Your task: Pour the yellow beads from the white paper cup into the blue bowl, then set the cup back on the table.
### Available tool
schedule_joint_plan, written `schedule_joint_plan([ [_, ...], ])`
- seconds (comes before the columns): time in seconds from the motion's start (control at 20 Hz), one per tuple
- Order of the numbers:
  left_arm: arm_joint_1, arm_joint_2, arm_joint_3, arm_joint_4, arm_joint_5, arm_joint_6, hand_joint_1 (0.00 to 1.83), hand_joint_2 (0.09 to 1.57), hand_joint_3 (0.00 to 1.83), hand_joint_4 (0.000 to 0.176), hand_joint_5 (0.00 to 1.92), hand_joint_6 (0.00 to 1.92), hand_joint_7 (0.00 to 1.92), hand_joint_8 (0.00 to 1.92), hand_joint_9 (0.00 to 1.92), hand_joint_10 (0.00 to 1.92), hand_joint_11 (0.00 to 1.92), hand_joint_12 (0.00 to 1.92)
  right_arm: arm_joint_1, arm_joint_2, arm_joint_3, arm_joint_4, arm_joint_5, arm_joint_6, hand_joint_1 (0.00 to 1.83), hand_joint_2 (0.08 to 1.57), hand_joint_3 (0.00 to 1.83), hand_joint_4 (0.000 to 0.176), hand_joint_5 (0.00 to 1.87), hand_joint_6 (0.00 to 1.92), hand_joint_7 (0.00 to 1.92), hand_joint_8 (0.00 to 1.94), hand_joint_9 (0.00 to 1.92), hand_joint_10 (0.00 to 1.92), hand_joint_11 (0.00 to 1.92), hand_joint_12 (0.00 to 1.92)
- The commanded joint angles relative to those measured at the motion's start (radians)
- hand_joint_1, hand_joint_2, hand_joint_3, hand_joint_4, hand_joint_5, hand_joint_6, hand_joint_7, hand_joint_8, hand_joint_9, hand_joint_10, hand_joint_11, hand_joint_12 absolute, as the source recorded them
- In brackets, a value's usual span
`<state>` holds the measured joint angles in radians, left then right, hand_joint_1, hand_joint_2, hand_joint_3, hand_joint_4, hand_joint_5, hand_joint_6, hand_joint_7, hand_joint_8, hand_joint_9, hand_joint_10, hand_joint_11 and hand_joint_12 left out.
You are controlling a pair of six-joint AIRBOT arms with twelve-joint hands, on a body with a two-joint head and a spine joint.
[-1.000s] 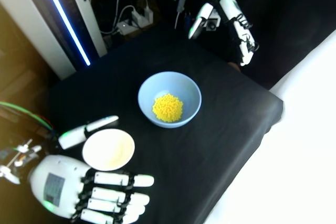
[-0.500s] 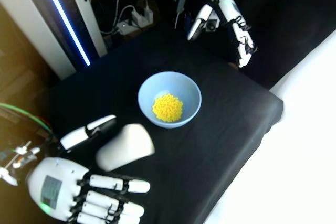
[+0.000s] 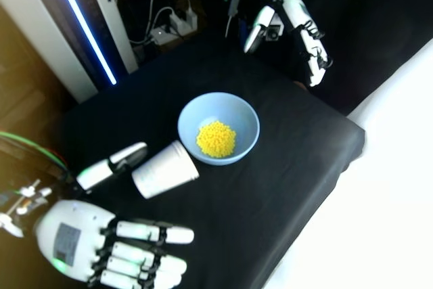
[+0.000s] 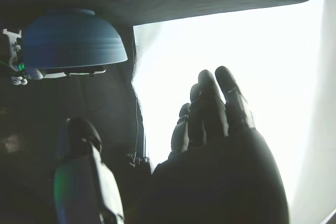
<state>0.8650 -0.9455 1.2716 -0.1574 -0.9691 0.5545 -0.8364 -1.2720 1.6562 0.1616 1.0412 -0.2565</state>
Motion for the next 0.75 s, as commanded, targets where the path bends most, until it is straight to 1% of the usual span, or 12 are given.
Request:
schedule_joint_plan([
  [0.0,-0.007,0.001,0.007,-0.024,-0.123,-0.009,0.5,0.87,0.0,0.074,0.04,0.0,0.24,0.01,0.34,0.0,0.0,0.7,0.003,0.021,0.001,0.033,0.12,0.006,0.34,0.63,0.0,0.176,0.0,0.0,0.01,0.0,0.1,0.01,0.0,0.45],
  [0.1,-0.006,0.006,0.005,-0.038,-0.146,-0.009,0.48,0.83,0.0,0.111,0.07,0.0,0.24,0.0,0.35,0.0,0.0,0.72,0.003,0.054,-0.025,0.033,0.12,0.006,0.35,0.64,0.0,0.176,0.0,0.0,0.01,0.0,0.09,0.0,0.0,0.48],
  [0.25,0.004,0.026,-0.01,-0.065,-0.205,-0.01,0.47,0.83,0.0,0.14,0.06,0.0,0.27,0.0,0.35,0.0,0.0,0.66,0.012,0.1,-0.058,0.024,0.12,0.006,0.27,0.66,0.0,0.176,0.0,0.0,0.01,0.0,0.16,0.0,0.0,0.67],
  [0.3,0.012,0.04,-0.024,-0.078,-0.242,-0.01,0.45,0.84,0.0,0.133,0.04,0.0,0.27,0.0,0.34,0.0,0.0,0.65,0.022,0.12,-0.075,0.014,0.12,0.006,0.25,0.67,0.0,0.176,0.0,0.0,0.0,0.0,0.16,0.0,0.0,0.69],
  [0.35,0.024,0.055,-0.038,-0.091,-0.282,-0.01,0.41,0.84,0.0,0.147,0.03,0.0,0.27,0.0,0.34,0.0,0.0,0.65,0.029,0.138,-0.089,0.009,0.12,0.006,0.27,0.64,0.0,0.176,0.0,0.0,0.0,0.0,0.16,0.0,0.0,0.66],
  [0.4,0.038,0.072,-0.056,-0.105,-0.329,-0.009,0.36,0.85,0.0,0.146,0.01,0.0,0.26,0.0,0.34,0.0,0.0,0.63,0.037,0.16,-0.108,0.001,0.12,0.005,0.31,0.61,0.0,0.176,0.0,0.0,0.0,0.0,0.16,0.0,0.0,0.62],
  [0.45,0.054,0.089,-0.073,-0.117,-0.377,-0.009,0.32,0.89,0.0,0.115,0.0,0.0,0.26,0.0,0.34,0.0,0.0,0.68,0.043,0.178,-0.123,-0.005,0.121,0.005,0.34,0.59,0.0,0.176,0.0,0.0,0.0,0.0,0.16,0.0,0.0,0.62],
  [0.5,0.073,0.11,-0.095,-0.13,-0.43,-0.009,0.31,0.9,0.0,0.114,0.0,0.0,0.25,0.0,0.33,0.0,0.0,0.66,0.05,0.199,-0.143,-0.009,0.122,0.005,0.37,0.58,0.0,0.176,0.0,0.0,0.0,0.0,0.17,0.0,0.0,0.7],
  [0.55,0.093,0.135,-0.119,-0.143,-0.486,-0.005,0.26,0.95,0.02,0.126,0.0,0.0,0.24,0.0,0.35,0.01,0.03,0.67,0.052,0.22,-0.16,-0.015,0.133,0.005,0.4,0.58,0.0,0.176,0.0,0.0,0.0,0.0,0.17,0.0,0.0,0.72],
  [0.6,0.109,0.158,-0.14,-0.154,-0.529,0.002,0.25,1.01,0.01,0.151,0.0,0.0,0.23,0.0,0.33,0.0,0.01,0.69,0.052,0.236,-0.176,-0.015,0.146,0.005,0.4,0.59,0.0,0.176,0.0,0.0,0.0,0.0,0.16,0.0,0.0,0.7],
  [0.65,0.125,0.179,-0.163,-0.164,-0.576,0.014,0.24,1.03,0.01,0.148,0.0,0.0,0.21,0.0,0.3,0.0,0.0,0.66,0.052,0.253,-0.195,-0.014,0.162,0.005,0.4,0.61,0.0,0.176,0.0,0.0,0.02,0.0,0.16,0.0,0.0,0.68],
  [0.7,0.136,0.195,-0.181,-0.172,-0.618,0.025,0.26,0.99,0.0,0.17,0.0,0.0,0.2,0.0,0.28,0.0,0.0,0.6,0.052,0.27,-0.217,-0.014,0.179,0.005,0.37,0.63,0.01,0.176,0.0,0.0,0.05,0.0,0.16,0.0,0.0,0.72],
])
